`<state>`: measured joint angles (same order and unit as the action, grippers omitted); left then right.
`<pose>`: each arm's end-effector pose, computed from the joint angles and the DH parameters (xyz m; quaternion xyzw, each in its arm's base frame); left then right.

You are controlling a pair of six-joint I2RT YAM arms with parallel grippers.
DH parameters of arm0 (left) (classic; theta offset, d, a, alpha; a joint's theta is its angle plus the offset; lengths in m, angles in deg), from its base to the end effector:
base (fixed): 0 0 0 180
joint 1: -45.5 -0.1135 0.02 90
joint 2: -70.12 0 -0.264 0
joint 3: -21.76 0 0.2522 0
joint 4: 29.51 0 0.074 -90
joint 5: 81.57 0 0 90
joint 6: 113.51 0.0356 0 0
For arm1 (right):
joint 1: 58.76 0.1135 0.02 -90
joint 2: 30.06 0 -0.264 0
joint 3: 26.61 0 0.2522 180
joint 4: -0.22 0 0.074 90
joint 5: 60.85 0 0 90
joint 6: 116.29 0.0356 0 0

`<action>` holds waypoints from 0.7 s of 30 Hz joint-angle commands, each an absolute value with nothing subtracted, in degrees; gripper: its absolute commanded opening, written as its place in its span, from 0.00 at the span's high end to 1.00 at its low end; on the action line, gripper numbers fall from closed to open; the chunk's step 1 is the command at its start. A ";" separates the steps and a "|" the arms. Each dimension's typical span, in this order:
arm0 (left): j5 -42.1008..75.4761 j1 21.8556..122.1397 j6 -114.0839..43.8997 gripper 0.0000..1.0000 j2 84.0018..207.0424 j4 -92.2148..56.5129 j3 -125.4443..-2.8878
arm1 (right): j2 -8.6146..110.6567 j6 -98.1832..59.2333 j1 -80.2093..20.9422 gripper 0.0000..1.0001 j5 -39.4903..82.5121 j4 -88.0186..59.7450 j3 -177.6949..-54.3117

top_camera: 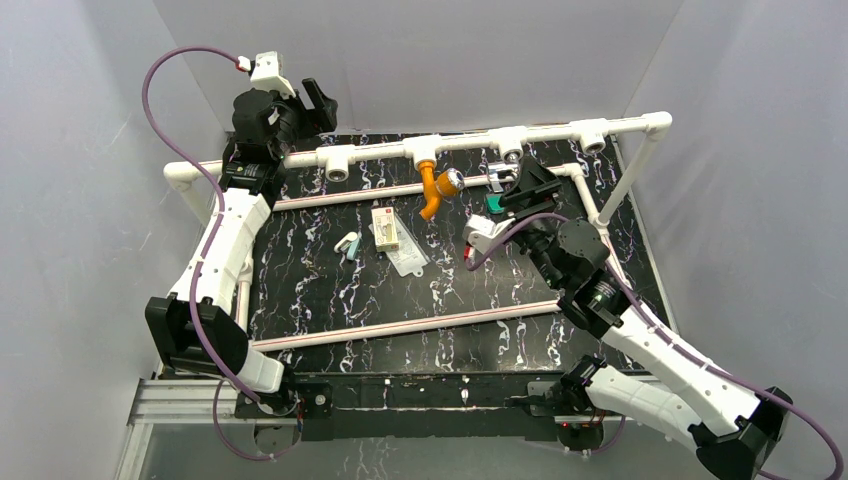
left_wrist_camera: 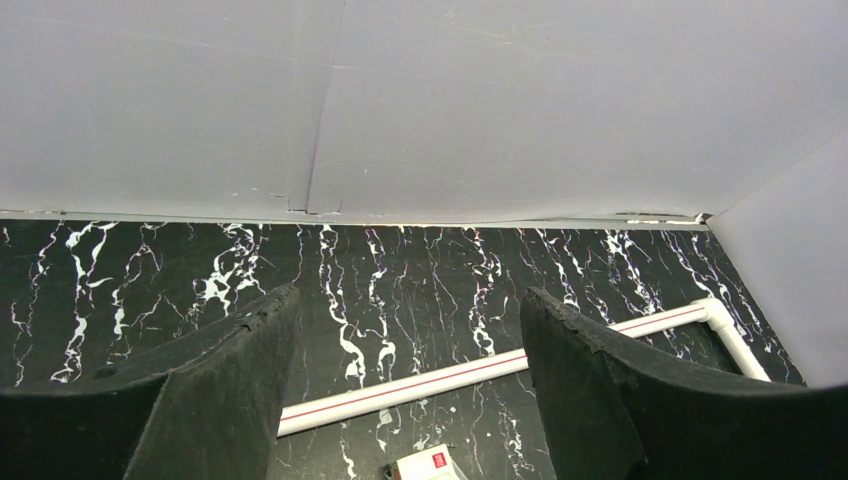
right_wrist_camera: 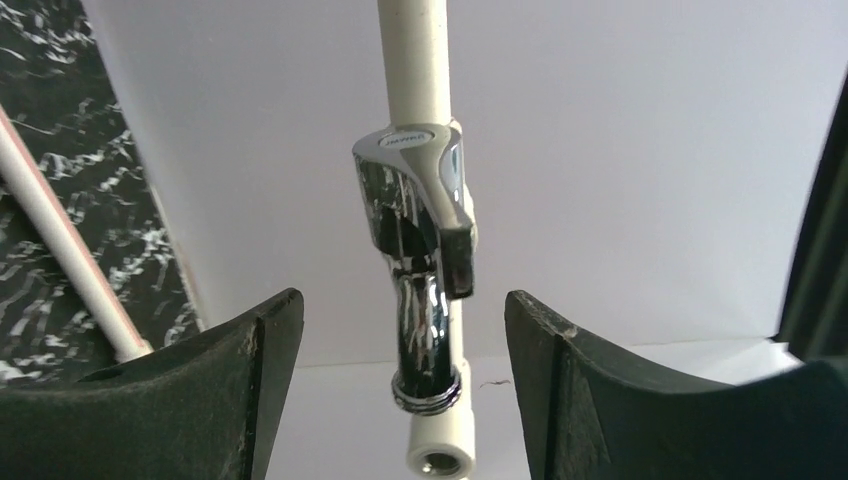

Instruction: Install the water faucets

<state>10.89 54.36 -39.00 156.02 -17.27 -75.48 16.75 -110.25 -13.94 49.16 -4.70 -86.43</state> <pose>0.3534 -0.0566 0.4247 -0.0262 0.7122 -0.1629 0.6824 0.1444 0.1263 0.3779 -0.5254 0.3973 -0.3564 0.6626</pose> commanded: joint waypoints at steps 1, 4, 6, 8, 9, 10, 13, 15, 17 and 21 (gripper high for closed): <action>11.28 53.86 -39.11 0.22 163.48 -1.84 -68.69 | 17.86 -121.11 -13.48 0.20 49.87 4.46 -87.05; 11.33 53.85 -39.07 0.22 163.48 -1.84 -68.66 | 19.17 -122.76 -13.33 0.22 50.14 4.94 -87.54; 11.33 53.84 -39.15 0.22 163.46 -1.82 -68.68 | 19.97 -123.45 -13.19 0.24 50.17 5.45 -88.09; 11.33 53.85 -39.16 0.22 163.50 -1.86 -68.66 | 20.59 -123.79 -13.02 0.27 50.20 5.68 -88.47; 11.33 53.85 -39.09 0.22 163.41 -1.83 -68.72 | 20.75 -123.92 -12.93 0.28 50.15 5.80 -88.50; 11.33 53.85 -39.15 0.22 163.41 -1.86 -68.71 | 20.94 -124.05 -12.84 0.30 50.20 6.04 -88.46; 11.37 53.76 -39.16 0.22 163.37 -1.82 -68.70 | 21.56 -124.31 -12.64 0.34 50.64 6.83 -88.15; 11.35 53.76 -39.21 0.22 163.38 -1.84 -68.67 | 21.79 -124.32 -12.56 0.37 51.02 7.75 -87.97; 11.33 53.76 -39.16 0.22 163.39 -1.84 -68.70 | 21.99 -123.91 -12.53 0.39 51.31 8.53 -87.79; 11.64 53.76 -39.33 0.22 163.50 -1.81 -68.72 | 22.15 -122.66 -12.56 0.47 52.17 10.52 -87.10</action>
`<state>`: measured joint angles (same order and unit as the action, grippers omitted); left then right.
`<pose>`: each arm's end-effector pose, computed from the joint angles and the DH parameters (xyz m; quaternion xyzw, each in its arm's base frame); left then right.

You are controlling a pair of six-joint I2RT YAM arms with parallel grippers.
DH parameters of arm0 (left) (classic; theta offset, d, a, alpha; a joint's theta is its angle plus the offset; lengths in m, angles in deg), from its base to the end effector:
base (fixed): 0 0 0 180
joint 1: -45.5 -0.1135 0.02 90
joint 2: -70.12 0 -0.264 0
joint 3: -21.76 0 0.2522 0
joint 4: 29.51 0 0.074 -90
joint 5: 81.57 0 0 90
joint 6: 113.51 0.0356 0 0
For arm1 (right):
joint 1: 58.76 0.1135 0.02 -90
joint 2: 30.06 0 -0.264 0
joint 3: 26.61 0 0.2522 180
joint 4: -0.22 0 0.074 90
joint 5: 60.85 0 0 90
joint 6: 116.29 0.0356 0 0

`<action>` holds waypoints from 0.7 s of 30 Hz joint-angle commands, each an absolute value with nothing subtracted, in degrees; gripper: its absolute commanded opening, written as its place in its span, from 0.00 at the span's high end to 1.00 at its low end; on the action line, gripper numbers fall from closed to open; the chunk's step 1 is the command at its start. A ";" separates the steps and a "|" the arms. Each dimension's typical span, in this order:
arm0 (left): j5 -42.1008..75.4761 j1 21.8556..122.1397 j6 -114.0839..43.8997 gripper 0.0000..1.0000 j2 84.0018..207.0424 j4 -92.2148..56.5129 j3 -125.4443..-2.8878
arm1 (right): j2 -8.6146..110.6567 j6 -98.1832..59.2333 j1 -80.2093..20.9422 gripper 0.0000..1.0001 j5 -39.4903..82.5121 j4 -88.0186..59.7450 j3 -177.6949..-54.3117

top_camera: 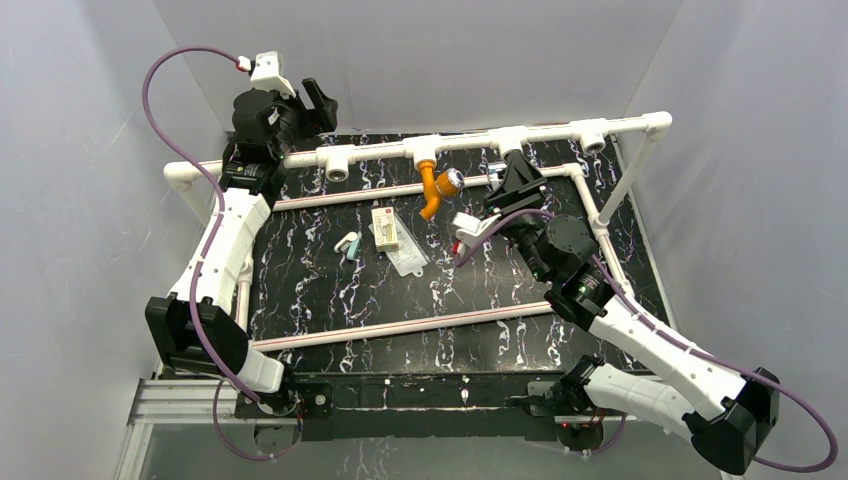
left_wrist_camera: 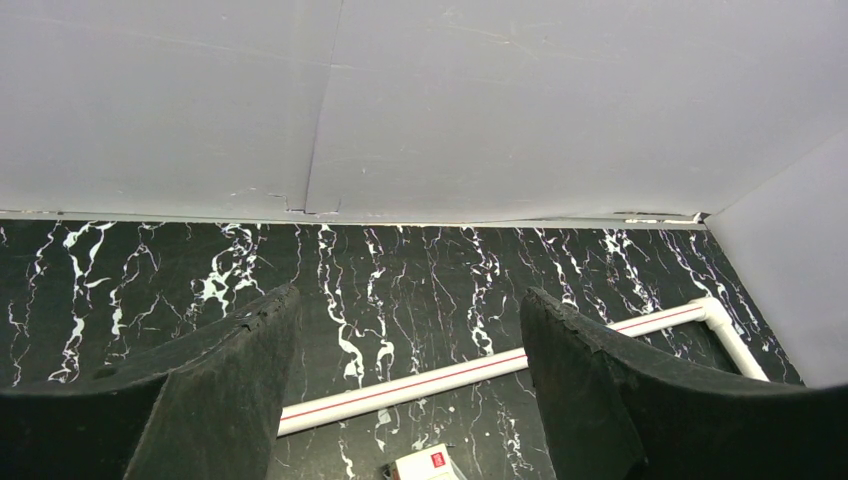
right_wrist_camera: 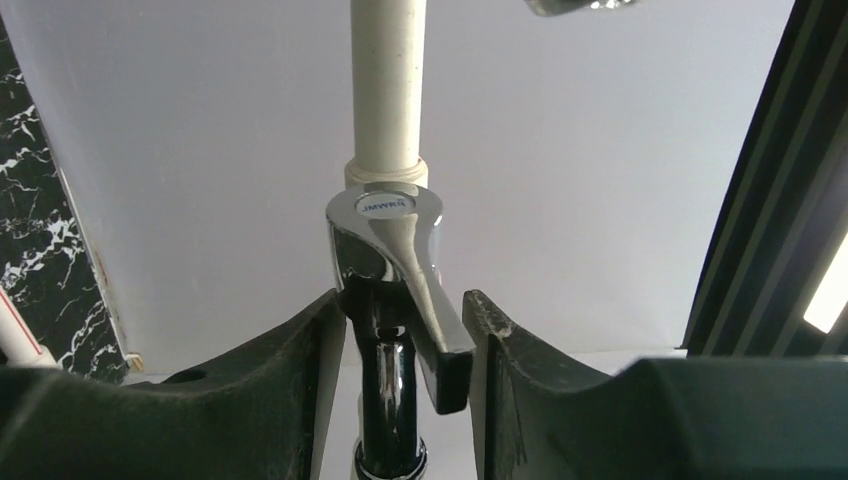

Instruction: Install the water faucets

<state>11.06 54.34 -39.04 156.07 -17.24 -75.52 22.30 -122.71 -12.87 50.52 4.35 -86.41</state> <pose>0.3537 -0.0567 0.4246 -0.0255 0.7124 -0.1640 0.6818 0.1581 0.1445 0.3767 -0.5416 0.3366 -0.4310 0.6385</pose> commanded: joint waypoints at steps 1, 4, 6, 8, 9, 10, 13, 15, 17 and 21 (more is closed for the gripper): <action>11.67 53.76 -39.33 0.22 163.45 -1.81 -68.73 | 22.07 -122.22 -12.59 0.51 52.11 10.81 -86.78; 11.57 53.75 -39.33 0.22 163.37 -1.85 -68.69 | 22.19 -121.00 -12.45 0.68 52.52 11.46 -85.94; 11.48 53.76 -39.33 0.22 163.37 -1.86 -68.65 | 22.23 -120.58 -12.29 0.78 52.91 12.23 -85.20; 11.42 53.76 -39.33 0.22 163.44 -1.84 -68.69 | 22.24 -119.66 -12.14 0.91 53.11 12.68 -84.94; 11.49 53.74 -39.33 0.22 163.45 -1.86 -68.67 | 22.28 -118.74 -11.98 0.98 53.21 12.85 -84.93; 11.56 53.75 -39.33 0.22 163.48 -1.82 -68.69 | 22.24 -117.57 -11.84 0.99 53.31 12.91 -85.00; 11.57 53.67 -39.33 0.22 163.52 -1.86 -68.72 | 21.93 -111.96 -11.36 0.99 53.18 12.62 -85.55; 11.51 53.67 -39.33 0.22 163.53 -1.81 -68.71 | 21.64 -105.97 -11.02 0.99 52.97 11.91 -86.35; 11.54 53.67 -39.33 0.22 163.58 -1.81 -68.69 | 21.63 -98.45 -10.82 0.99 53.24 11.15 -87.45; 11.55 53.62 -39.34 0.22 163.50 -1.86 -68.69 | 21.62 -80.25 -10.69 0.99 54.39 10.33 -89.50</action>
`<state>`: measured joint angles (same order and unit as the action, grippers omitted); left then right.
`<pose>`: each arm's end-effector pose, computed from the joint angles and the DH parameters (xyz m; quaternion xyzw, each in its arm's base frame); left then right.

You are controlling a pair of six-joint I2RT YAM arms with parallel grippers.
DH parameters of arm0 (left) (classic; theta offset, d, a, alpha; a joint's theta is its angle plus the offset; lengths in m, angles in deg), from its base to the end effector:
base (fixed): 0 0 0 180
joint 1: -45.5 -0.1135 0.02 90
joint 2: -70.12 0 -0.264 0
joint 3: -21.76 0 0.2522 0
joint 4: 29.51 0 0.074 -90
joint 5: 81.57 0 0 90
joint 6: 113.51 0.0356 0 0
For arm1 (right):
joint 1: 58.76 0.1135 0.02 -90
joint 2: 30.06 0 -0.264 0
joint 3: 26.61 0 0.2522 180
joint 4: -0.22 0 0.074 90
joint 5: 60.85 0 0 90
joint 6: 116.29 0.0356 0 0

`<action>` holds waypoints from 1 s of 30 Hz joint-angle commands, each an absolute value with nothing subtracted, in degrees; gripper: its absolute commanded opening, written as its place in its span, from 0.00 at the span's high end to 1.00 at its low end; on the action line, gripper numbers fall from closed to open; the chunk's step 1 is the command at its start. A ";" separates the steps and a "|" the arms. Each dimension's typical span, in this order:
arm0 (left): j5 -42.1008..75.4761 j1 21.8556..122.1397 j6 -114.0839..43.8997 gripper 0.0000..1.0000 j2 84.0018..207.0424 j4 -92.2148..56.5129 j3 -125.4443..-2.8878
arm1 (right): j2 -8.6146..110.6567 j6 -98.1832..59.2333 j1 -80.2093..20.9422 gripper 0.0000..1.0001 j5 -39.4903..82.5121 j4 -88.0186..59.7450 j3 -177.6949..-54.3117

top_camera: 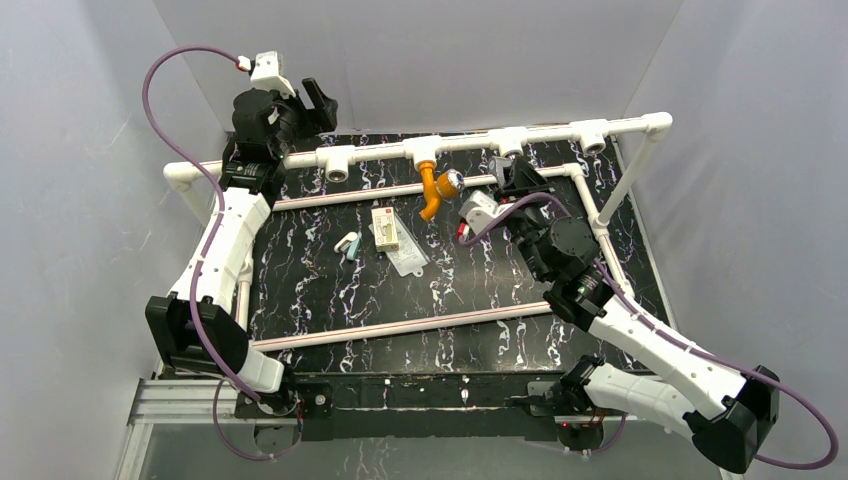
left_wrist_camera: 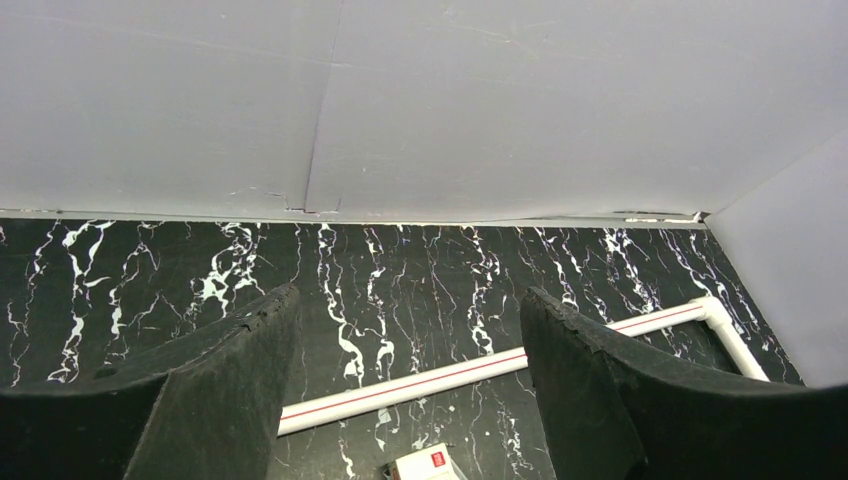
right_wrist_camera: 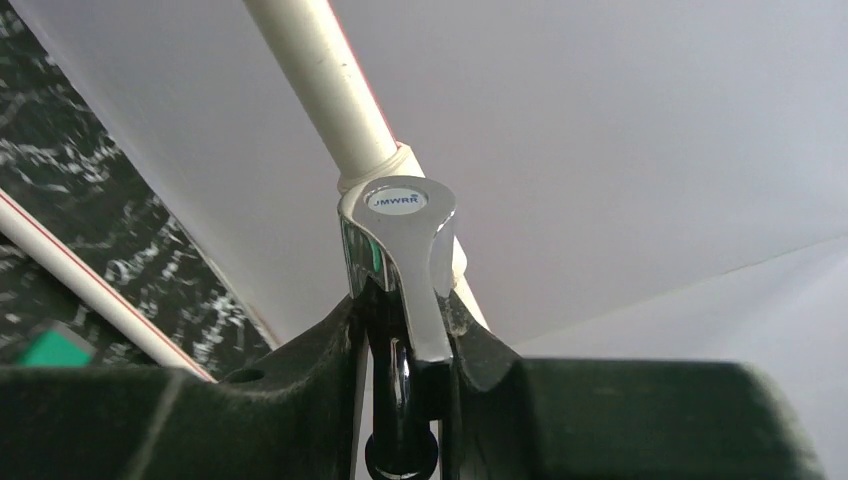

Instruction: Install the water faucets

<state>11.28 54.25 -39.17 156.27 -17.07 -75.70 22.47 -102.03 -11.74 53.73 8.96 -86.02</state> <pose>0.3547 -0.0564 0.4242 -0.0256 0.7136 -0.1653 0.6803 0.1555 0.1452 0.3819 -0.4372 0.4318 -0.3177 0.7221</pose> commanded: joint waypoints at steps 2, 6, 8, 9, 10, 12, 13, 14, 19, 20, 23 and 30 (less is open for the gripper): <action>11.43 53.61 -39.33 0.22 163.54 -1.85 -68.66 | 21.51 -71.30 -10.69 0.99 54.98 10.33 -90.39; 11.55 53.58 -39.33 0.22 163.71 -1.84 -68.72 | 21.01 -53.91 -10.73 0.99 55.95 11.15 -91.17; 11.54 53.58 -39.34 0.22 163.57 -1.84 -68.70 | 20.92 -45.25 -10.76 0.99 56.91 11.34 -91.17; 11.65 53.58 -39.33 0.22 163.54 -1.86 -68.72 | 20.94 -40.85 -10.72 0.99 57.65 11.49 -91.06; 11.69 53.54 -39.33 0.22 163.58 -1.79 -68.77 | 21.14 -37.48 -10.74 0.99 58.47 11.67 -90.96; 11.77 53.52 -39.42 0.22 163.54 -1.81 -68.81 | 21.12 -30.67 -10.70 0.99 59.99 11.94 -90.76; 11.77 53.51 -39.42 0.22 163.54 -1.83 -68.75 | 20.97 -26.68 -10.72 0.99 61.04 12.11 -90.48; 11.78 53.50 -39.42 0.22 163.51 -1.89 -68.68 | 20.86 -23.43 -10.71 0.99 61.89 12.69 -90.20; 12.02 53.50 -39.51 0.22 163.63 -1.95 -68.79 | 19.59 -7.04 -10.76 0.99 66.20 13.02 -89.69; 12.11 53.42 -39.57 0.22 163.63 -1.95 -68.74 | 19.38 -3.90 -10.77 0.99 66.90 12.70 -89.61; 12.23 53.33 -39.68 0.22 163.73 -1.94 -68.76 | 19.08 6.77 -10.73 0.99 68.69 10.54 -89.39; 12.34 53.32 -39.75 0.22 163.68 -1.95 -68.74 | 18.33 33.44 -10.77 0.99 72.17 3.88 -88.25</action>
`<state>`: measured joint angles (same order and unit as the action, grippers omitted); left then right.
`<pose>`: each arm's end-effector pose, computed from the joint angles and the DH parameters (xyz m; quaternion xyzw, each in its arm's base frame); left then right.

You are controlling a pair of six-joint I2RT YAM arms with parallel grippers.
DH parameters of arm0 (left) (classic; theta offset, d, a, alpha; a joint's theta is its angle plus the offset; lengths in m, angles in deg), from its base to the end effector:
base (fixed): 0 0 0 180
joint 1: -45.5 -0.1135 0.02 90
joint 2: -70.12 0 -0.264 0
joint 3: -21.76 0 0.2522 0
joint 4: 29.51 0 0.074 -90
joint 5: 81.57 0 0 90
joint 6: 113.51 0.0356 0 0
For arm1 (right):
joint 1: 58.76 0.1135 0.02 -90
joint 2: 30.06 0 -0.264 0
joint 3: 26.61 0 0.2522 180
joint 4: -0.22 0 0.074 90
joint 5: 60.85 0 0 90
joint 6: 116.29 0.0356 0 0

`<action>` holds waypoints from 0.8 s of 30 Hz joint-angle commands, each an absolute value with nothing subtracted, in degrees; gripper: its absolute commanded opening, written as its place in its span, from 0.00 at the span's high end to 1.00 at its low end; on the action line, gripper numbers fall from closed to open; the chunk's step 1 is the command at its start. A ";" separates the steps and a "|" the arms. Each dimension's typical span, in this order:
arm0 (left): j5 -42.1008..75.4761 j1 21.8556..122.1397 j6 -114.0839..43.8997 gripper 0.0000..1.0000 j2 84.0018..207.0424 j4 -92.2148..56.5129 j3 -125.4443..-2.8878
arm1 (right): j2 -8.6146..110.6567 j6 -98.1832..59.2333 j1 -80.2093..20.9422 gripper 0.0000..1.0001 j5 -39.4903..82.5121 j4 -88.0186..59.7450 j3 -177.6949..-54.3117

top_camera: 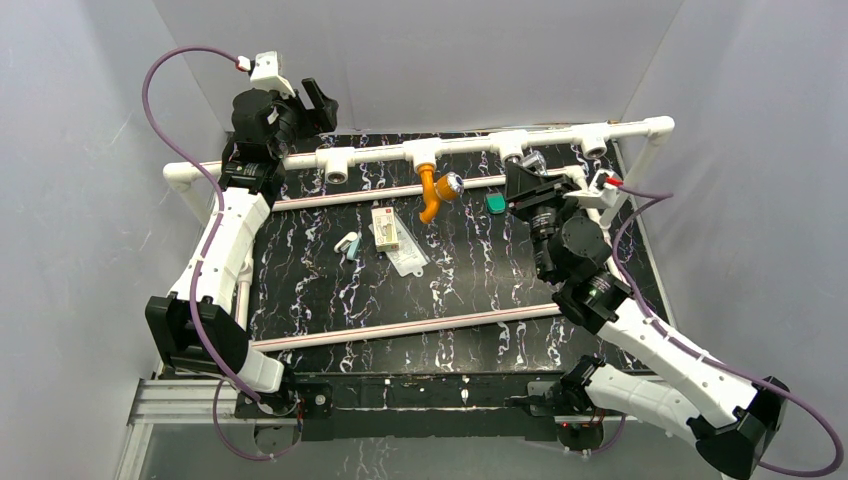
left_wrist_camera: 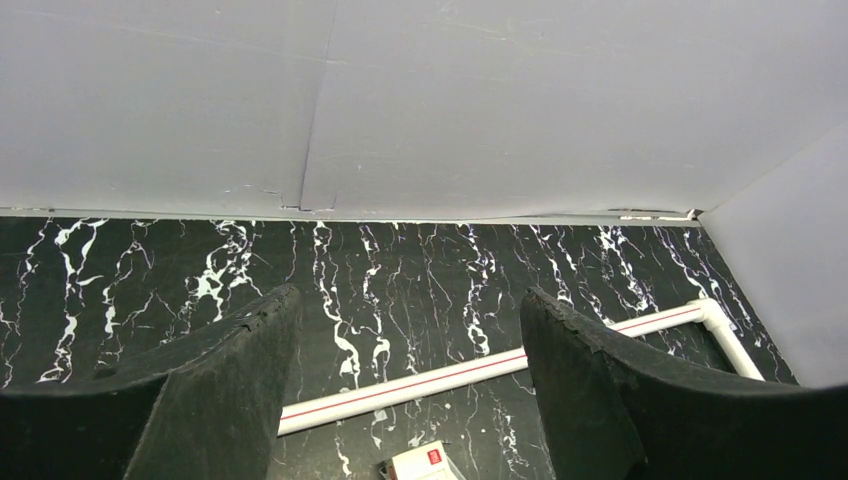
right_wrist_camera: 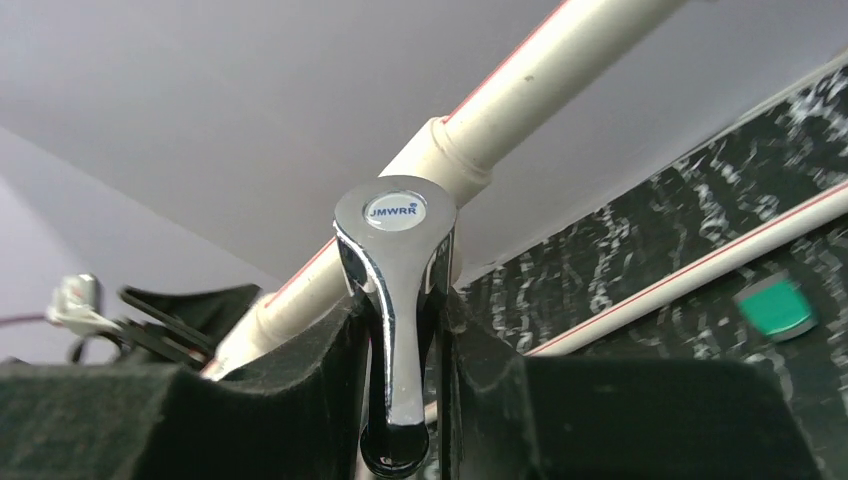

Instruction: Install the water faucets

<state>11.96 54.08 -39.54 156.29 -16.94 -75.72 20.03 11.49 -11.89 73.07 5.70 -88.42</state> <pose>0.3548 -0.0558 0.4240 -0.0249 0.7144 -0.1705 0.6782 0.1498 0.1238 0.3967 0.2564 0.5725 0.3386 0.7013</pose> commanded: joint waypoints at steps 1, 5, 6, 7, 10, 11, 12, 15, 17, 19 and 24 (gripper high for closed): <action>12.37 53.28 -39.77 0.22 163.62 -1.95 -68.78 | 18.14 36.84 -10.70 0.99 72.57 3.09 -87.99; 12.38 53.23 -39.77 0.22 163.55 -1.92 -68.73 | 17.84 46.73 -10.74 0.99 72.60 3.07 -86.65; 12.45 53.23 -39.77 0.22 163.54 -1.95 -68.78 | 17.91 49.89 -10.78 0.99 72.39 3.08 -86.34; 12.43 53.23 -39.77 0.22 163.52 -1.97 -68.78 | 18.05 52.26 -10.76 0.99 72.18 3.13 -85.98; 12.50 53.23 -39.77 0.22 163.54 -2.00 -68.81 | 18.35 58.40 -10.71 0.99 71.17 3.01 -85.27; 12.44 53.23 -39.77 0.22 163.54 -1.95 -68.76 | 18.47 59.71 -10.81 0.99 71.09 2.93 -85.06; 12.32 53.23 -39.77 0.22 163.54 -1.96 -68.75 | 18.46 61.01 -10.81 0.99 71.08 2.70 -84.90; 12.37 53.23 -39.77 0.22 163.54 -1.99 -68.70 | 18.29 62.84 -10.73 0.99 70.72 1.91 -84.98; 12.38 53.23 -39.77 0.22 163.59 -1.95 -68.71 | 18.15 62.77 -10.75 0.99 70.45 1.32 -85.41; 12.45 53.23 -39.77 0.22 163.54 -1.98 -68.77 | 17.90 62.50 -10.76 0.96 70.20 -0.88 -86.35; 12.38 53.14 -39.77 0.22 163.54 -1.97 -68.77 | 16.63 59.86 -10.71 0.71 70.11 -3.32 -87.01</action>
